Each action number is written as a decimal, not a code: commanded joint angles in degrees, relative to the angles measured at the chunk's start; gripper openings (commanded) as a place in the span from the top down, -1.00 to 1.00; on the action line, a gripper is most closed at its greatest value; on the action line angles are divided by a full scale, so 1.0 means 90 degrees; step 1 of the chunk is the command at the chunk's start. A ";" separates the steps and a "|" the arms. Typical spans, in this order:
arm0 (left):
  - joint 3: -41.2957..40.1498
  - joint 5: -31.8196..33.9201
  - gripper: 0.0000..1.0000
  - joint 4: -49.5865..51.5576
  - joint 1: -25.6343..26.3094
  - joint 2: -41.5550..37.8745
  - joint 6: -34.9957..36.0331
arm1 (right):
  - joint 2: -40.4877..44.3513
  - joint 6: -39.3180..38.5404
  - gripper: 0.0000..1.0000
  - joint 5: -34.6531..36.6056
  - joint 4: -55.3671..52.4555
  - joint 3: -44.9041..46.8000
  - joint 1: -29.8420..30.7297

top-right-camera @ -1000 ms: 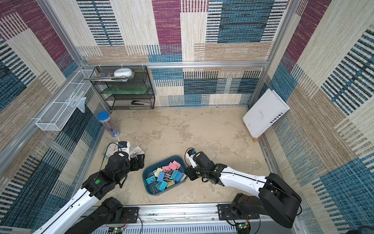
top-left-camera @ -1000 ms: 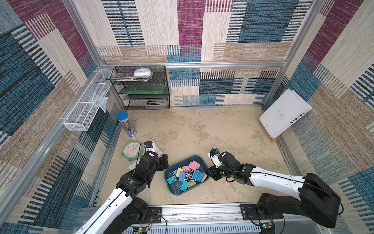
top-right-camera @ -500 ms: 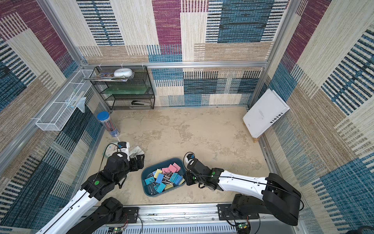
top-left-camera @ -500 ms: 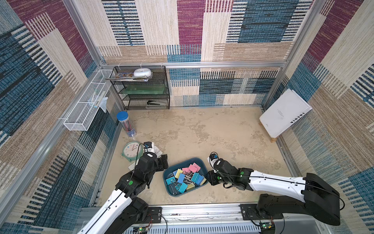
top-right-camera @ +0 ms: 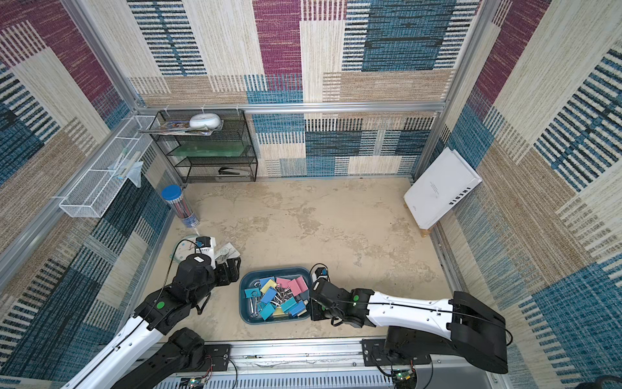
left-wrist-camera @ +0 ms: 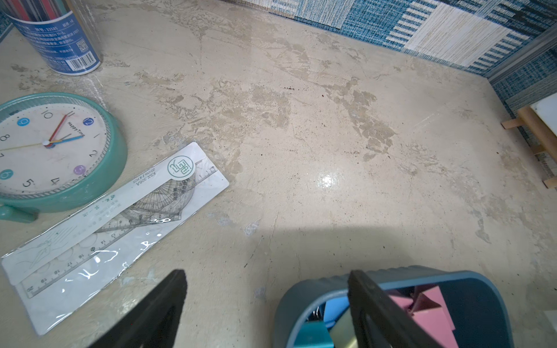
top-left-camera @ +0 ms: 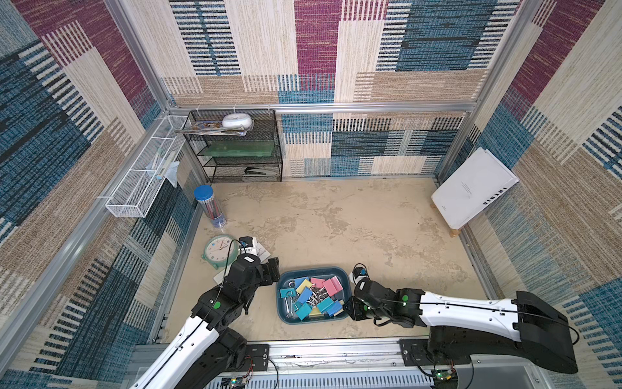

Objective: Put the binder clips in the storage box
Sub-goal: Adjust the storage box at the center of the board, then reset both arms

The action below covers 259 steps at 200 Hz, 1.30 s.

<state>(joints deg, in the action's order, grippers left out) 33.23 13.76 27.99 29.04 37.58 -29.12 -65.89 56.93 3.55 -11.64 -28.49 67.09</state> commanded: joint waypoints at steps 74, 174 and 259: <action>-0.0006 0.0003 -0.76 -0.0139 -0.0006 -0.0027 0.0054 | 0.0185 -0.0122 0.05 0.0569 -0.0702 -0.0511 0.0007; 0.0506 0.0824 -0.99 -0.0626 -0.0431 0.0750 0.0306 | 0.1271 -0.3651 -1.00 0.1528 -0.0394 -0.1346 -0.2555; -0.0800 0.1315 -0.99 -0.2925 -0.2460 0.0347 0.0882 | 0.0532 -0.5645 -1.00 0.1015 0.3980 -0.0185 -0.5862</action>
<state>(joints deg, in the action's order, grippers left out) 30.17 24.10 12.51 10.70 41.47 -23.62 -60.71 13.82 12.95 3.38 -35.77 17.89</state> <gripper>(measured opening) 0.997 0.997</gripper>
